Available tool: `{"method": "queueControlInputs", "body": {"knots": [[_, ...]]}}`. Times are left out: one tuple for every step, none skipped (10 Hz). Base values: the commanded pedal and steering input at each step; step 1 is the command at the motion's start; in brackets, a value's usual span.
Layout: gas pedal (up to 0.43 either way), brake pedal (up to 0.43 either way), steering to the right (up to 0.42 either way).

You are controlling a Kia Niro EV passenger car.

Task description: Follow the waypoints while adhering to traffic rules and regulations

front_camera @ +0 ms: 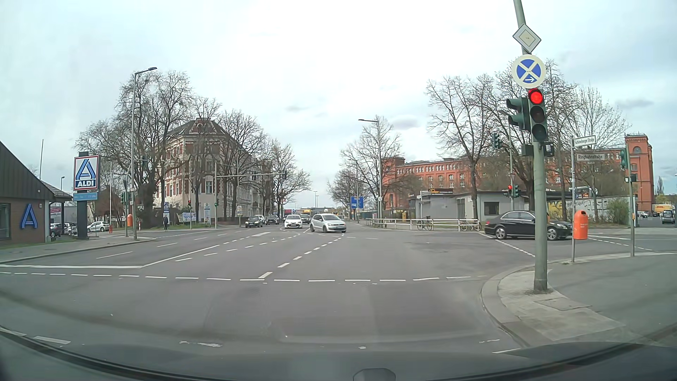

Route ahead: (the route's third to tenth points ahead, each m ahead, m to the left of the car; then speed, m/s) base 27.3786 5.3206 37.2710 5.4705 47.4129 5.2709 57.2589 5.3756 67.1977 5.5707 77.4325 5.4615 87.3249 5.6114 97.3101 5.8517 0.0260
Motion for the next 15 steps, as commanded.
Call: {"method": "queueControlInputs", "body": {"knots": [[0.000,0.348,0.004],[0.000,0.360,0.003],[0.000,0.360,0.000],[0.000,0.360,0.000],[0.000,0.366,0.000],[0.000,0.360,0.000],[0.000,0.354,0.000],[0.000,0.348,0.000],[0.000,0.348,0.000],[0.000,0.354,0.000],[0.000,0.354,0.000],[0.000,0.360,0.000],[0.000,0.360,0.000],[0.000,0.366,0.000],[0.000,0.366,0.000]]}}
